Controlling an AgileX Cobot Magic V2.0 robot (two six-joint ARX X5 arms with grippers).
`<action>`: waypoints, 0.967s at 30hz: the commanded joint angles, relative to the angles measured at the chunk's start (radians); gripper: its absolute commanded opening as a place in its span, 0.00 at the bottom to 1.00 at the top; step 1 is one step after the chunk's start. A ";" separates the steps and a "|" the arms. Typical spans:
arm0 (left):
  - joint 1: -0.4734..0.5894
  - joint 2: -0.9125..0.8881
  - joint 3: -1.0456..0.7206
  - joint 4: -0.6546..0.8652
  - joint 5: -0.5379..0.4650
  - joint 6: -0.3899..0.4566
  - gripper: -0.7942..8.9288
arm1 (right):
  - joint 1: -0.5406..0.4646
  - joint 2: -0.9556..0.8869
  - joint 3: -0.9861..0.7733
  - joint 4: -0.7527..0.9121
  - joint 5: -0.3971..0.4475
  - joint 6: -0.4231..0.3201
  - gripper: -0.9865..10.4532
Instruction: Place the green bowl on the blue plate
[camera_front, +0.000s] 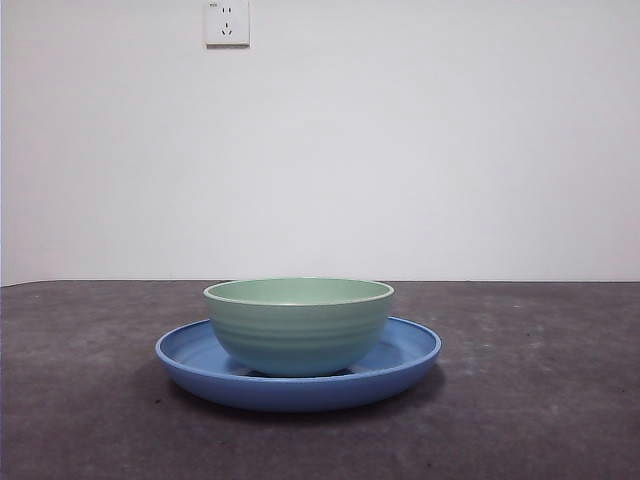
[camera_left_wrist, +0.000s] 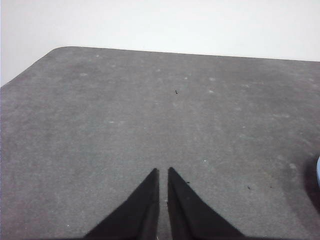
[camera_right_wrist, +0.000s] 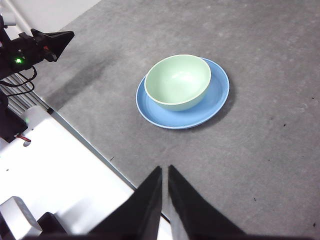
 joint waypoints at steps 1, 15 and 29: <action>-0.002 -0.001 -0.021 -0.005 -0.005 0.017 0.11 | -0.011 0.001 0.008 0.009 0.002 -0.023 0.10; -0.002 -0.001 -0.021 -0.005 -0.005 0.017 0.11 | -0.440 -0.140 -0.512 0.913 0.050 -0.159 0.10; -0.003 -0.001 -0.021 -0.005 -0.005 0.016 0.11 | -0.524 -0.373 -0.936 1.005 0.295 -0.105 0.10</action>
